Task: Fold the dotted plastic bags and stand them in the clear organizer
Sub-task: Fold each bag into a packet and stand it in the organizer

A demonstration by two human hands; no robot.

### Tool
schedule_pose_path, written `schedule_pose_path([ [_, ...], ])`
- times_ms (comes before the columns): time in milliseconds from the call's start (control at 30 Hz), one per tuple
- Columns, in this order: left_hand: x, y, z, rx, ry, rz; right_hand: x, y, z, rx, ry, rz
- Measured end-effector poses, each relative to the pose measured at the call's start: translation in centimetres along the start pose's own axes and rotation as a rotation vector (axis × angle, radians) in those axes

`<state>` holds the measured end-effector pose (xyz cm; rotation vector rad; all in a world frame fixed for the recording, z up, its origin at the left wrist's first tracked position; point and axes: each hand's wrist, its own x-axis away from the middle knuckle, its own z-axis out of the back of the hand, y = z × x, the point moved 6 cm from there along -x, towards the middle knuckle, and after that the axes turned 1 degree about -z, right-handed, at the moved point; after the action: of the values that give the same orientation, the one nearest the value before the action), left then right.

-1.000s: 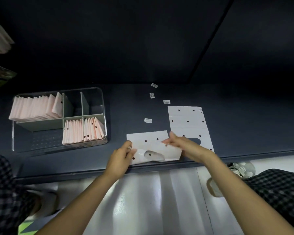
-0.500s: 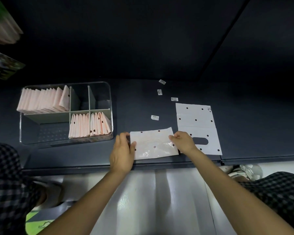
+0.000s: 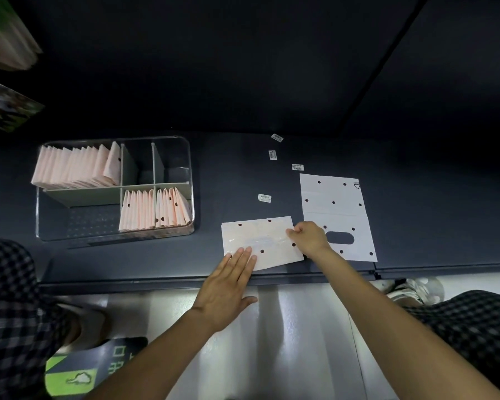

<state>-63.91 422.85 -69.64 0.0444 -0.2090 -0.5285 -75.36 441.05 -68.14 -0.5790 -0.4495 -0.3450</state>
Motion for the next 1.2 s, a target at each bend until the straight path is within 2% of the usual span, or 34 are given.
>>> schedule_pose_path([
  [133, 0.0, 0.0, -0.2, 0.009, -0.006, -0.011, 0.3, -0.2, 0.1, -0.022, 0.020, -0.007],
  [233, 0.0, 0.0, -0.4, 0.025, 0.008, -0.014, 2.3, -0.4, 0.9, 0.031, 0.242, 0.107],
  [300, 0.0, -0.1, -0.3, 0.012, 0.027, -0.012, 4.9, -1.5, 0.6, 0.211, 0.397, 0.384],
  [367, -0.1, 0.0, -0.4, 0.003, 0.016, -0.013, 8.0, -2.3, -1.7, 0.391, 0.364, 0.729],
  [433, -0.1, 0.0, -0.5, 0.009, 0.002, -0.012, 10.1, -1.5, -4.4, 0.600, 0.289, 0.961],
  [533, -0.1, -0.1, -0.5, -0.004, 0.009, -0.016, 10.1, 1.2, -5.1, 0.829, 0.209, 0.956],
  [700, -0.1, -0.3, -0.5, -0.016, 0.003, -0.015, 8.8, 5.4, -1.2, 0.945, 0.178, 0.866],
  [800, 0.0, -0.3, -0.4, -0.020, 0.015, -0.016, 8.7, 4.7, -0.1, 0.875, 0.229, 0.912],
  [933, 0.0, -0.4, 0.7, 0.016, 0.031, -0.016, 8.5, 1.3, 0.4, 0.547, 0.339, 0.955],
  [1067, -0.2, -0.9, 1.1, 0.148, 0.047, 0.009, 8.3, -0.3, -0.9, 0.602, 0.319, 1.076],
  [1200, -0.6, -1.1, 2.6, 0.233, 0.151, 0.032, 7.7, -0.8, -1.1, 0.707, 0.363, 1.135],
])
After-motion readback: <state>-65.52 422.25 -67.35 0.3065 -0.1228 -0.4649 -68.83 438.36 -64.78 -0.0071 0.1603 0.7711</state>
